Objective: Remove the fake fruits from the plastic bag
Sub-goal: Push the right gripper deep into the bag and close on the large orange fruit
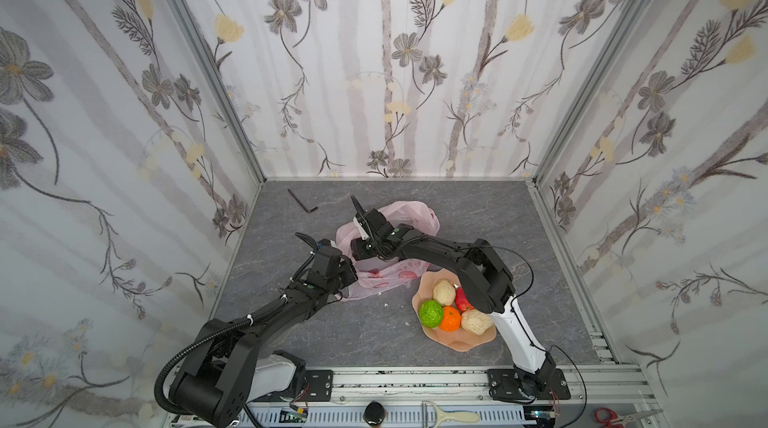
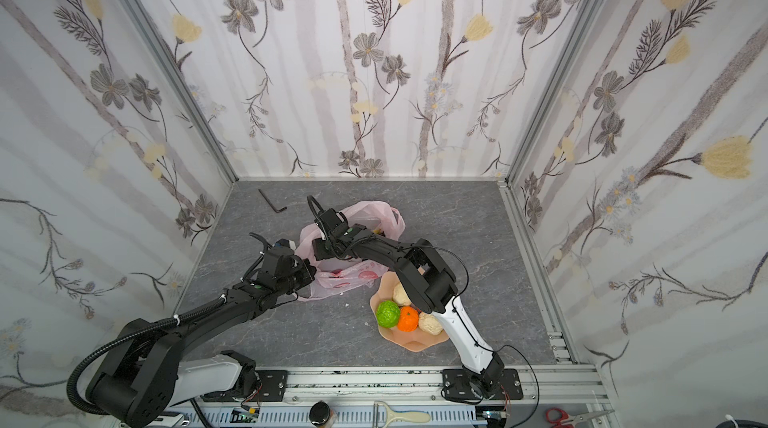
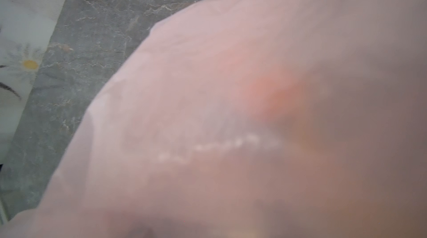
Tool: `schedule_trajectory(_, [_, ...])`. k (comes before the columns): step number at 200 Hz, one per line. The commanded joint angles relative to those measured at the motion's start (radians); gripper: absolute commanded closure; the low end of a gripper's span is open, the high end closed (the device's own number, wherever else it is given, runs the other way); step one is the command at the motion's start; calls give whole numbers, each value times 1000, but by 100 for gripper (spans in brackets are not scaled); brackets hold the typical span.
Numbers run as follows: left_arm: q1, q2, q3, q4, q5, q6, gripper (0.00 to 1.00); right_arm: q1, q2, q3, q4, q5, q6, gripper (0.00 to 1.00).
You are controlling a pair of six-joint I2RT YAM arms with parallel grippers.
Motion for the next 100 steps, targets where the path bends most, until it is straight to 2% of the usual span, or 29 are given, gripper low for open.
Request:
schedule_trajectory(1, [0, -2, 2, 3, 5, 1, 100, -1, 10, 1, 63, 18, 31, 51])
schedule_trajectory(100, [-22, -69, -11, -23, 18, -17, 100, 3, 118, 155, 6, 78, 37, 59])
